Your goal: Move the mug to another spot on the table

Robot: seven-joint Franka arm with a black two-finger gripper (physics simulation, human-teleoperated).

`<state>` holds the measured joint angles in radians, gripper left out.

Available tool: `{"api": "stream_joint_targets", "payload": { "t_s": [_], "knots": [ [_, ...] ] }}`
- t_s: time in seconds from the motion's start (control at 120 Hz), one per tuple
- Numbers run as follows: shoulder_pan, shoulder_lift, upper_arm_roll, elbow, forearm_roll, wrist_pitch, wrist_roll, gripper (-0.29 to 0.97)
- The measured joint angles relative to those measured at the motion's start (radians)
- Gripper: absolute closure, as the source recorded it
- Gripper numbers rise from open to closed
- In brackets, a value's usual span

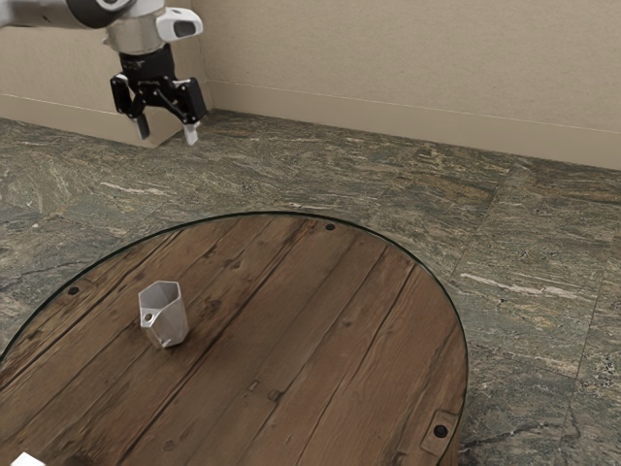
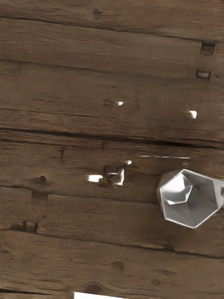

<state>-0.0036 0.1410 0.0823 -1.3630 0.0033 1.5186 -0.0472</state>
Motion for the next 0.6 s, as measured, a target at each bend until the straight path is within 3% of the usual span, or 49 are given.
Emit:
{"api": "stream_joint_targets", "payload": {
  "t_s": [0.1, 0.25, 0.358, 0.6],
  "knots": [
    [0.000, -0.009, 0.002, -0.010, -0.009, -0.005, -0.002, 0.00],
    [0.003, -0.103, 0.000, -0.218, -0.015, 0.038, -0.019, 0.00],
    [0.012, -0.182, -0.013, -0.461, -0.015, 0.151, -0.038, 0.00],
    [-0.009, -0.253, -0.016, -0.796, -0.017, 0.428, -0.060, 0.00]
  ]
}}
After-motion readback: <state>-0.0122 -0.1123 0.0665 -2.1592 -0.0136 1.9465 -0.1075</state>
